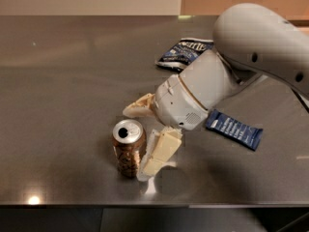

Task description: Knock orange can over

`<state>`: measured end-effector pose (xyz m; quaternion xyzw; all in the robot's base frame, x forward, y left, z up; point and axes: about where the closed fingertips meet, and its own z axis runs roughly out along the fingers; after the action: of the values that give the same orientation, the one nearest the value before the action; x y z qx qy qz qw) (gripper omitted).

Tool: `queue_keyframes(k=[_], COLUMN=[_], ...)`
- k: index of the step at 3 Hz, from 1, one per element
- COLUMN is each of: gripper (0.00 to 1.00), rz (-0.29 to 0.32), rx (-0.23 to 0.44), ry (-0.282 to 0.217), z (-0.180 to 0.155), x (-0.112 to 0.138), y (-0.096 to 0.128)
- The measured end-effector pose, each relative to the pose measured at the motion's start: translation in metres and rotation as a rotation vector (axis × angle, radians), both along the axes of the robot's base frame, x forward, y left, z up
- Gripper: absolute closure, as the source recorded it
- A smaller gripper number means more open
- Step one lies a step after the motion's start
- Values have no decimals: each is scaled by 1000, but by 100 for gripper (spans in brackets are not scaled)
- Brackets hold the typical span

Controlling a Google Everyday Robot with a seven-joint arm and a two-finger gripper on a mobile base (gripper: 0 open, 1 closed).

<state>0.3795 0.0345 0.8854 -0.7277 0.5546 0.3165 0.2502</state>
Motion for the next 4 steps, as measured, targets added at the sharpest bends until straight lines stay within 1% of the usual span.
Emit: queue_keyframes(k=[1,2,3,4], gripper=[42,65,88,100], rz=[1,5,5,-7], rx=[15,30,25,-26], ry=[1,-3,-44,-137], z=[1,8,26,51], x=[7,9,21,48], y=[9,14,13,7])
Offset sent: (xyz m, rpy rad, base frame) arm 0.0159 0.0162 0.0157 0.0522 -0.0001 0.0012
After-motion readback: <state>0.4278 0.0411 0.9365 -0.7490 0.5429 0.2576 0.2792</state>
